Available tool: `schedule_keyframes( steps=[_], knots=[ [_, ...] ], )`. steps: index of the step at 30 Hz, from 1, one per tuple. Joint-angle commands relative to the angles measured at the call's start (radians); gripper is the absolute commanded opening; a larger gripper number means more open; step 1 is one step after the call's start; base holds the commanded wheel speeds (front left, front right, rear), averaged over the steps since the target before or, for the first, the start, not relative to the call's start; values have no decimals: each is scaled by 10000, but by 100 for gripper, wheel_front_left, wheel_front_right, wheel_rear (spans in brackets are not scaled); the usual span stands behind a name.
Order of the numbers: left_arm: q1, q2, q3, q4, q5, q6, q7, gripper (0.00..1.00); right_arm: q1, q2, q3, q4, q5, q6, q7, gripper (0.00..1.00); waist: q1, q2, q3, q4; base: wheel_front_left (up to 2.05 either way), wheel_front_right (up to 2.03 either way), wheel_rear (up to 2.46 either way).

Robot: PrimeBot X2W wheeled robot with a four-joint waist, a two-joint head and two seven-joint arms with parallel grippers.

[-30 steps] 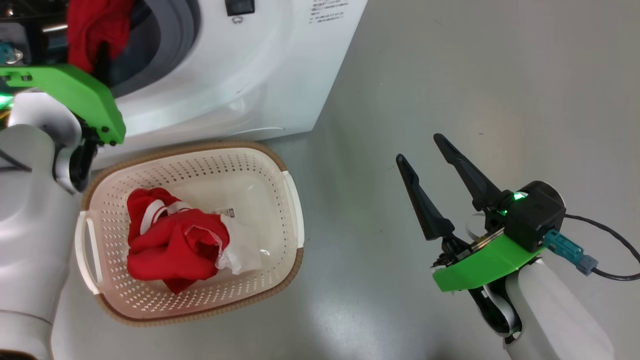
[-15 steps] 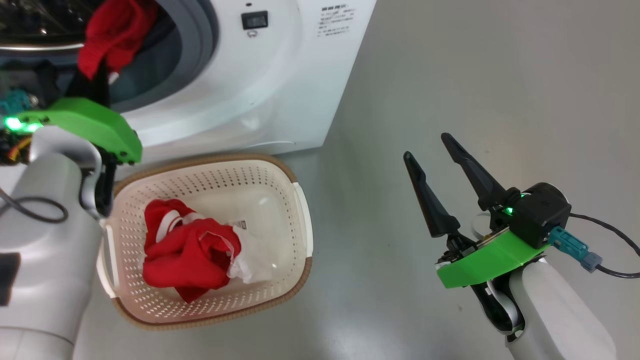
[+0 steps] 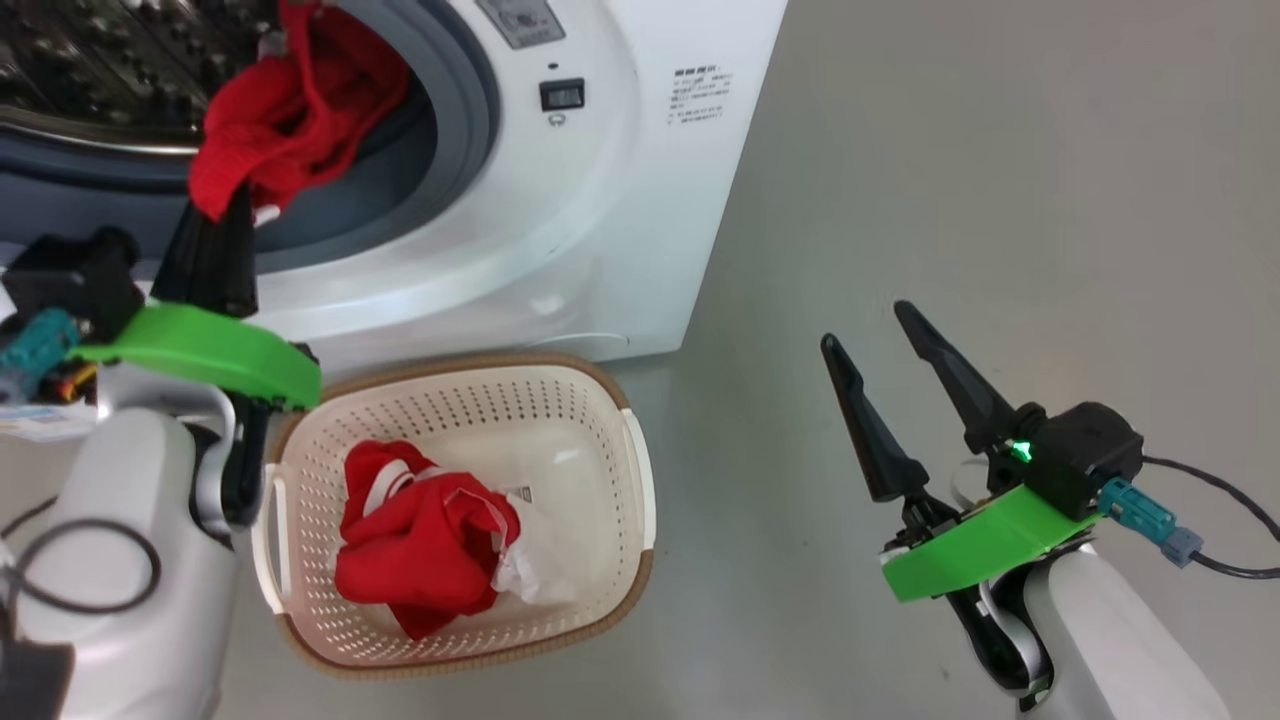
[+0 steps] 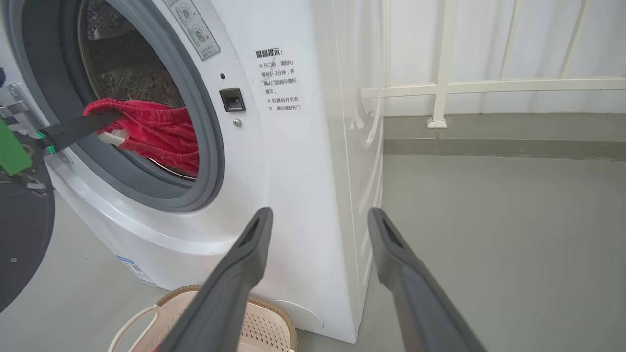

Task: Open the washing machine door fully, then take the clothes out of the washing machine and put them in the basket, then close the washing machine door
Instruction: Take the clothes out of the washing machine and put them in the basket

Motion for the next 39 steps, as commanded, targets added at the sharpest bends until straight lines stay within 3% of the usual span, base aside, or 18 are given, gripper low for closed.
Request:
schedule_keyframes(
  steps=[1,17,35,39],
  knots=[
    [395,255,515,-764,237,61,-90,0,246,63,175,-163,76,33,-63,100,0,-1,-314,69,0,0,0],
    [2387,-133,1564,-3372,822,196,-91,0,769,0,89,-76,111,33,-63,100,0,-1,-1370,114,0,0,0],
    [4075,-15,1513,-7254,1168,935,545,0,1223,35,49,15,167,33,-63,100,0,-1,-2222,298,0,0,0],
    [4505,-170,1346,-7529,1088,1016,768,0,1281,23,45,-4,160,33,-63,100,0,-1,-2156,339,0,0,0]
  ],
)
